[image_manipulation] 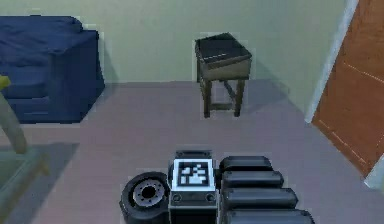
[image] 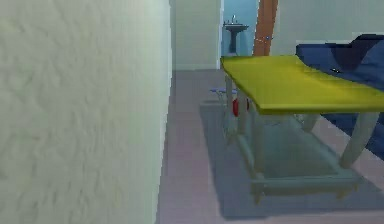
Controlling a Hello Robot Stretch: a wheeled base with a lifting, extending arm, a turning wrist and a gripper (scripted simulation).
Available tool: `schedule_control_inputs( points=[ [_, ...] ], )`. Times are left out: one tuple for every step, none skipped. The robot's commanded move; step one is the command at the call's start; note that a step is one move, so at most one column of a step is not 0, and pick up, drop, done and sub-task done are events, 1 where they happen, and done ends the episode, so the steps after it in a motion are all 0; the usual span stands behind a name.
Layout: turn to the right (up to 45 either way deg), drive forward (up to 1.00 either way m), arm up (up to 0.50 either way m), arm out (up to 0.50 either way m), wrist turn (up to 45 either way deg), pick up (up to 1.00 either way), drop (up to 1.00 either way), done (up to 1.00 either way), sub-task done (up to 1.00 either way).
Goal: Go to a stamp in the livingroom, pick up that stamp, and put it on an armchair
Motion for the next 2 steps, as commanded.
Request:
schedule_control_inputs(
  points=[
    [0.0, 1.00, 0.00, 0.00, 0.0, 0.00, 0.00, 0.00, 0.00],
    [0.0, 1.00, 0.00, 0.00, 0.0, 0.00, 0.00, 0.00, 0.00]
  ],
)
